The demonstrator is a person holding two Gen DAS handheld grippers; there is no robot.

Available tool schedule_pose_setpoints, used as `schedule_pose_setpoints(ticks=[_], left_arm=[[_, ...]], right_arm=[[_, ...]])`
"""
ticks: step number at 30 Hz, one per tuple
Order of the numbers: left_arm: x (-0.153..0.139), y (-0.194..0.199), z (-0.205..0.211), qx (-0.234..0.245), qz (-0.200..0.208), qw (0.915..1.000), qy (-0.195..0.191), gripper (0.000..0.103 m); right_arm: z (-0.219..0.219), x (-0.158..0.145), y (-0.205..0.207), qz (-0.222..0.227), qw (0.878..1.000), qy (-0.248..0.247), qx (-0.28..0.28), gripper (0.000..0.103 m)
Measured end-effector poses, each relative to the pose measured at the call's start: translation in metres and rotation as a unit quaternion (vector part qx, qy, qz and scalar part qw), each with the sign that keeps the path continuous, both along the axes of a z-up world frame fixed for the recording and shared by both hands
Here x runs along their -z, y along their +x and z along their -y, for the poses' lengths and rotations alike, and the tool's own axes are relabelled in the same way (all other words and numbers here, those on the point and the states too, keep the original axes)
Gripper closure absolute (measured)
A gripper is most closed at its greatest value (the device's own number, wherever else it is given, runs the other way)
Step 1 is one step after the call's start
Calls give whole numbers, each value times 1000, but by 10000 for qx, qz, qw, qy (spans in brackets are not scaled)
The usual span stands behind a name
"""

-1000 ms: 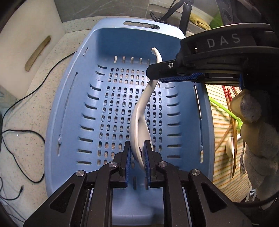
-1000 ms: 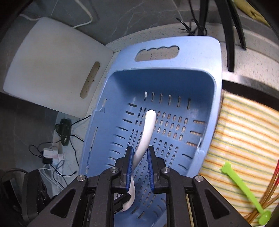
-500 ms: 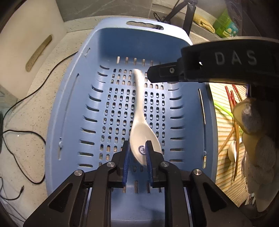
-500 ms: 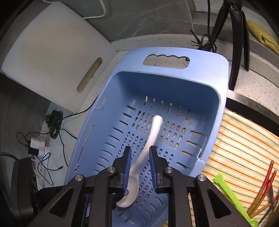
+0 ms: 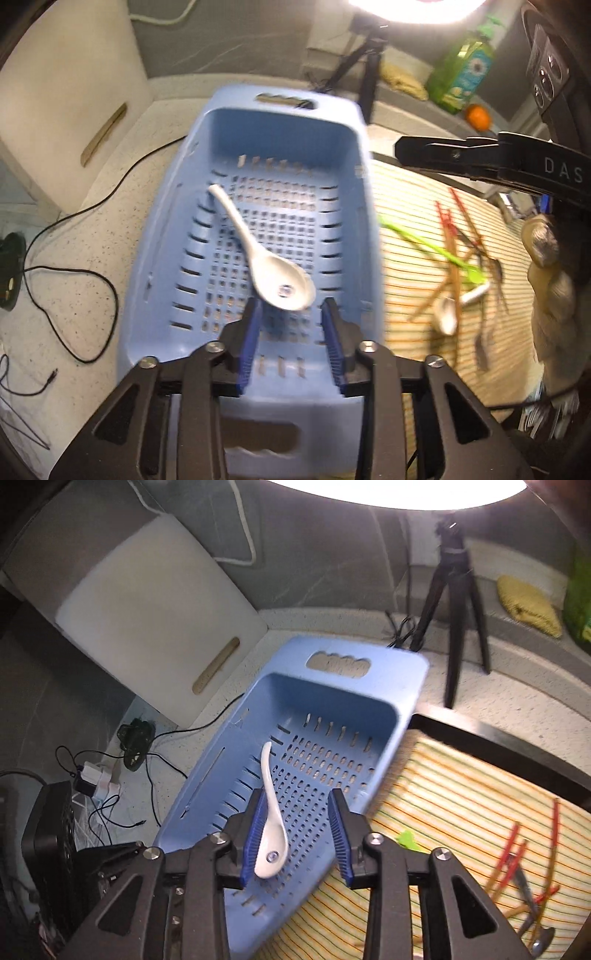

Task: Organize utensils
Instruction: 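Move the left tool back over the utensil pile toward the chopsticks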

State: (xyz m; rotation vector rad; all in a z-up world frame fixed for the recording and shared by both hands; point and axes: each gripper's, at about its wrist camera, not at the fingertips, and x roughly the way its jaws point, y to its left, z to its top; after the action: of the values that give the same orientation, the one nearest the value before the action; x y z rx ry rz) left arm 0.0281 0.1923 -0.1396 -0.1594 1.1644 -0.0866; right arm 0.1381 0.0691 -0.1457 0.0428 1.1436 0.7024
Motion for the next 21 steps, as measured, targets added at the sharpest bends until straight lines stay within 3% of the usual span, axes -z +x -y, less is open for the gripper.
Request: schedule_pose_setpoints(ticks=[6, 10, 17, 21], left_arm=[[-11, -21, 58, 272, 131, 9995, 61, 29], [-5, -29, 90, 240, 110, 9996, 29, 29], [9, -42, 131, 242, -112, 9994, 200, 29], [20, -50, 135, -21, -327, 9986, -412, 30]], right_arm=[[87, -27, -18, 539, 9978, 74, 389, 60], [143, -30, -32, 723, 9950, -177, 666, 57], [204, -8, -54, 490, 9928, -768, 781, 57], [220, 0, -66, 478, 9932, -892, 581, 57]])
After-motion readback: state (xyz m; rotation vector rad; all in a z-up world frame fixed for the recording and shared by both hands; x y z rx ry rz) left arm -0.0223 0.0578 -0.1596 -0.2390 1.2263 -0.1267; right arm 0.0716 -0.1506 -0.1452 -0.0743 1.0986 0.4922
